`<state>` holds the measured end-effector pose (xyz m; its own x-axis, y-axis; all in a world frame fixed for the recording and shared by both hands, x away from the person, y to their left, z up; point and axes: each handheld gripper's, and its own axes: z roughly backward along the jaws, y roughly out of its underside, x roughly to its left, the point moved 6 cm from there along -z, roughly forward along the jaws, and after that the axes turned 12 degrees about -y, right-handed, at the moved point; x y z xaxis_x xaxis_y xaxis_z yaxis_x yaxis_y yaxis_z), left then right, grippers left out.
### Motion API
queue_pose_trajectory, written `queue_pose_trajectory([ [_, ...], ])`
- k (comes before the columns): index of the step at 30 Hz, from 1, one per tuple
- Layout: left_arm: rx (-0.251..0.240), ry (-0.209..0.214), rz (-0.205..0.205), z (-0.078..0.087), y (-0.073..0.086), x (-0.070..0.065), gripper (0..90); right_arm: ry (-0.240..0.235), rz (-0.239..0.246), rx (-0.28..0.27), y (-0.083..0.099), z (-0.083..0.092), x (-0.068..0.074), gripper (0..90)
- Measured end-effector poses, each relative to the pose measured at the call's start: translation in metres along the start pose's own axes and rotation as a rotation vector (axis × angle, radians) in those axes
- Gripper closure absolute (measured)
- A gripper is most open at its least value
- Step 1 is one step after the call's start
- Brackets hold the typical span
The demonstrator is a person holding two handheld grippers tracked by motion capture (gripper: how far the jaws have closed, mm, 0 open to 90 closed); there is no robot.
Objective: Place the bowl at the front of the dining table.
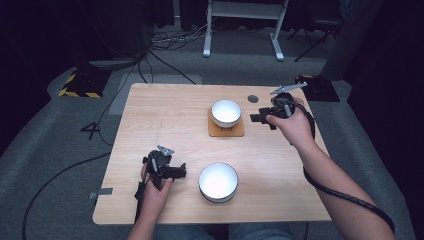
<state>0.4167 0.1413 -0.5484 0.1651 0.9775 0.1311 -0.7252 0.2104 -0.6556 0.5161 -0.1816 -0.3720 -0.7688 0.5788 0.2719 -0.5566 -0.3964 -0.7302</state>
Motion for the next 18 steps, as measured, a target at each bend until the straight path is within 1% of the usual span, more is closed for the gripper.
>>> queue_pose_trajectory([
  [2,0.001,0.000,0.000,0.000,0.000,0.000,0.1,-0.018,0.005,0.012,0.005,0.005,0.003,45.8],
  [3,0.000,0.000,0.002,0.000,0.000,0.000,0.1,-0.014,0.004,0.014,0.008,0.008,0.004,45.7],
  [5,0.002,0.002,-0.001,0.000,0.000,0.000,0.1,-0.014,0.017,0.019,0.013,0.013,0.005,45.5],
  [6,0.001,0.001,-0.001,0.000,0.000,0.000,0.1,-0.016,0.007,0.010,0.016,0.015,0.006,45.5],
  [7,0.002,0.001,-0.001,0.000,0.000,0.000,0.1,-0.019,0.010,0.005,0.020,0.019,0.006,45.5],
  [10,0.001,0.000,0.000,0.000,0.000,0.000,0.1,-0.021,0.001,-0.015,0.030,0.025,0.007,45.5],
  [15,0.001,0.001,-0.002,0.000,0.000,0.000,0.1,0.000,0.020,-0.024,0.044,0.038,0.010,45.5],
  [18,0.001,0.000,0.000,0.000,0.000,0.000,0.1,-0.004,0.022,-0.026,0.055,0.047,0.013,45.5],
])
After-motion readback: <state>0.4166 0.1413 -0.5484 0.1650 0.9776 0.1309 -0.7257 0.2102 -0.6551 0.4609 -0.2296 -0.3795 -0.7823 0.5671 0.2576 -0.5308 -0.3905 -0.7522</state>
